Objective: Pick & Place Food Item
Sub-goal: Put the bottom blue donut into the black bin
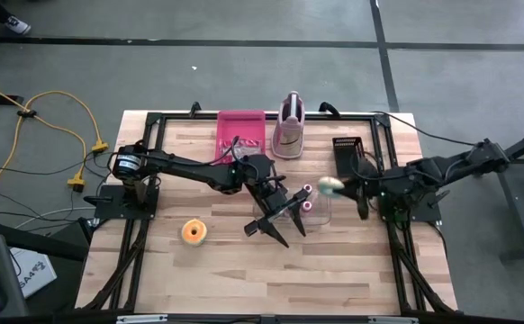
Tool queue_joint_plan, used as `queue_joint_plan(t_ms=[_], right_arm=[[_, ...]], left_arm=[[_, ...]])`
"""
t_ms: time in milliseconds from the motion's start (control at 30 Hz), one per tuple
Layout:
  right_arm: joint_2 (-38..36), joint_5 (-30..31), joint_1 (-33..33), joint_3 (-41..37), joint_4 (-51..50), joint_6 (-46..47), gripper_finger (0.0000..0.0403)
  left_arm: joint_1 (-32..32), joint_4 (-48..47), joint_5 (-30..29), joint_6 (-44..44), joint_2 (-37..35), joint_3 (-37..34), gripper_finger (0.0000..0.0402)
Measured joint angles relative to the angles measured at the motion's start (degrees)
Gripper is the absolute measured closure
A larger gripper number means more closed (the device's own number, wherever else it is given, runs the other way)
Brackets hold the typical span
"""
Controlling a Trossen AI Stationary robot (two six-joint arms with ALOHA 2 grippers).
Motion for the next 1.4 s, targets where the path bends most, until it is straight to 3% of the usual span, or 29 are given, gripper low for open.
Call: queue_joint_plan(t_ms=[167,367,767,1067,1400], right_arm=[[-0.1,8.3,-6.7,0.0,-5.3,3.8,0.0365],[-0.1,9.4,-19.1,0.0,-11.8,6.7,0.0365],[6.2,3.3,-39.6,0.0,-14.8,6.9,0.0365],[11.0,-4.2,-49.5,-6.6,-3.2,6.0,0.0365],[11.1,-4.0,-56.9,-13.2,-0.3,6.9,0.0365]], left_arm=[[0.0,0.0,0.0,-0.1,0.0,0.0,0.0171],[0.0,0.0,0.0,-0.1,0.0,0.0,0.0171],[0.0,-0.2,0.9,0.3,0.0,0.0,0.0171],[-0.1,-0.2,2.4,0.2,0.0,0.0,0.0171],[-0.3,-0.4,2.6,0.2,0.0,0.0,0.0171]])
